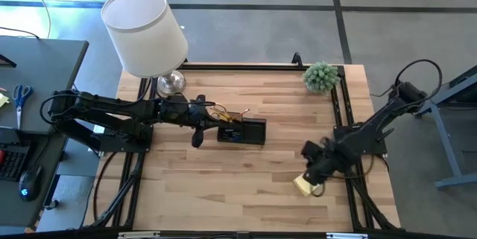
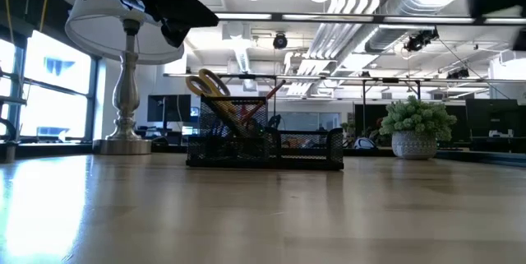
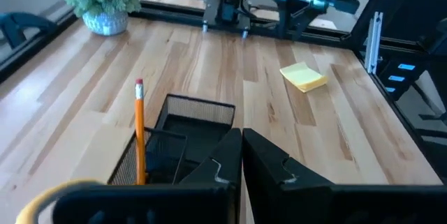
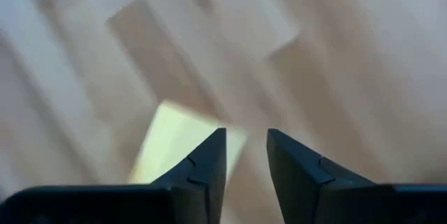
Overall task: Pick and place office supplies into organizer
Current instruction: Put the yellow sticky notes into the desk organizer
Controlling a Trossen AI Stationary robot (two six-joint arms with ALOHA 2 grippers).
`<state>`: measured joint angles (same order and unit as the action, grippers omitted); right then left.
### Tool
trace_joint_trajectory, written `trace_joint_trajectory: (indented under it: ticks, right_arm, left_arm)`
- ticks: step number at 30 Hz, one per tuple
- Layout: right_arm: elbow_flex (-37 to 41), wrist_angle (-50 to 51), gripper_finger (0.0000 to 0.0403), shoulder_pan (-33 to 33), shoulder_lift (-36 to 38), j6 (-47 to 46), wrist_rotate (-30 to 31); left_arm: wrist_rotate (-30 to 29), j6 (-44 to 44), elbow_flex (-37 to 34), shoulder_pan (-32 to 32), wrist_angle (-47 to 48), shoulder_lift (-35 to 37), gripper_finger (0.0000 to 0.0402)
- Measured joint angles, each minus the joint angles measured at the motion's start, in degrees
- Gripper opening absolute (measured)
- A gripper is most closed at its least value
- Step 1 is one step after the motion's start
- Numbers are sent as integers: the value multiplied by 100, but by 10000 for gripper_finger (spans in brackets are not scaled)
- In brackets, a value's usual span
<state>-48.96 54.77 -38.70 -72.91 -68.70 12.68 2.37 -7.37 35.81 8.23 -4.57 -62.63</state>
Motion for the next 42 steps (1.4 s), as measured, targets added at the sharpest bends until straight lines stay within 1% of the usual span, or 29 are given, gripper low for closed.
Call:
trace_joint_trajectory:
  ticks: [3,7,10,13,18,23,32,42]
  right_arm:
    - [643,-887,90,-402,333,-914,-243]
    - [1503,-2016,86,-725,589,-1802,-406]
    - [2005,-2456,92,-876,677,-2338,-554]
    - [2254,-2810,108,-1041,738,-2659,-561]
    - [2364,-2962,144,-1274,740,-3031,-496]
    - [2364,-2937,167,-1463,733,-3189,-173]
    - [2364,-2846,169,-1661,730,-3334,114]
    - [2364,-2933,169,-1659,720,-3332,130]
  left_arm:
    - [-2,93,0,0,-122,0,3]
    - [2,100,0,0,-220,0,3]
    - [0,95,0,0,-217,0,3]
    - [0,93,0,0,-208,0,3]
    - [2,52,0,0,-120,0,3]
    - [24,-18,0,0,-80,0,3]
    - [22,-34,0,0,-86,0,3]
    - [22,-38,0,0,-88,0,3]
